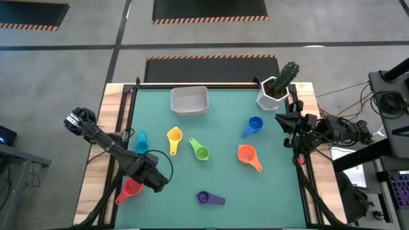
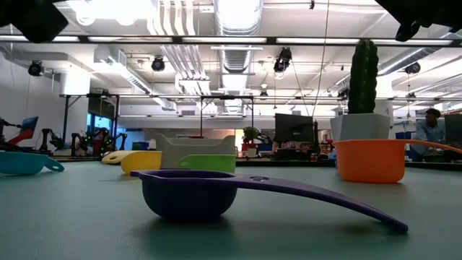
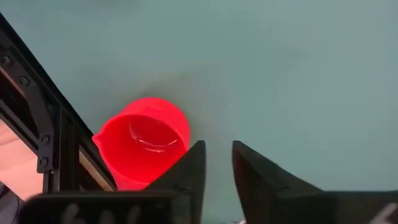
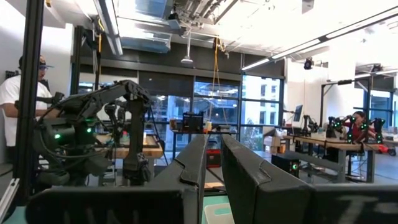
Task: Nest measuring cups in basket
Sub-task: Stack the red measuring cup on top of the orange measuring cup
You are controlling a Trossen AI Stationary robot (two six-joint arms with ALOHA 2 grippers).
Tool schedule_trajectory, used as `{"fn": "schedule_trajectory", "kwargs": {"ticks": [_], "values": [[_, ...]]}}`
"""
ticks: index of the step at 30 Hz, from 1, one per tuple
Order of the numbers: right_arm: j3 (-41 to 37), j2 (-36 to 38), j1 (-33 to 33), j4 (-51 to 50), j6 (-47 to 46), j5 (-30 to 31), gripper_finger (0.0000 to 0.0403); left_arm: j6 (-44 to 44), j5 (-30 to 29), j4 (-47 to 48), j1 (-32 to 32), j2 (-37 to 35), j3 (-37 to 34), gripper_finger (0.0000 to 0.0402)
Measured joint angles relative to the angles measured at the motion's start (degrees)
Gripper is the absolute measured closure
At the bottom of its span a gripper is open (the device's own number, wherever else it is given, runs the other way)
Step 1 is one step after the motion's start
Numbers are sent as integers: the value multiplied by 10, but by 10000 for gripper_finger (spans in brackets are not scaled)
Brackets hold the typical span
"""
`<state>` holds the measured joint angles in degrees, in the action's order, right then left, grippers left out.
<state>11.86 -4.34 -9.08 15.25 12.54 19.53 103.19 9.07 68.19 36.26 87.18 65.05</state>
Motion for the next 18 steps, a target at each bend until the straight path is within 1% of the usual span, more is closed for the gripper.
{"fn": "schedule_trajectory", "kwargs": {"ticks": [4, 7, 11, 14, 18], "values": [[0, 0, 0, 0, -1, 0, 365, 15, -10, 1, 33, 22, -2, 274], [0, 0, 0, -1, -1, 0, 364, 15, -9, -1, 59, 43, -2, 250], [0, 0, 0, -2, -1, 0, 365, 16, 23, -1, 87, 74, -2, 247], [0, 0, 0, -2, 0, 0, 365, 17, 37, -1, 104, 92, -2, 255], [0, 0, 0, 0, 0, 0, 365, 28, 40, -2, 116, 106, -3, 272]]}}
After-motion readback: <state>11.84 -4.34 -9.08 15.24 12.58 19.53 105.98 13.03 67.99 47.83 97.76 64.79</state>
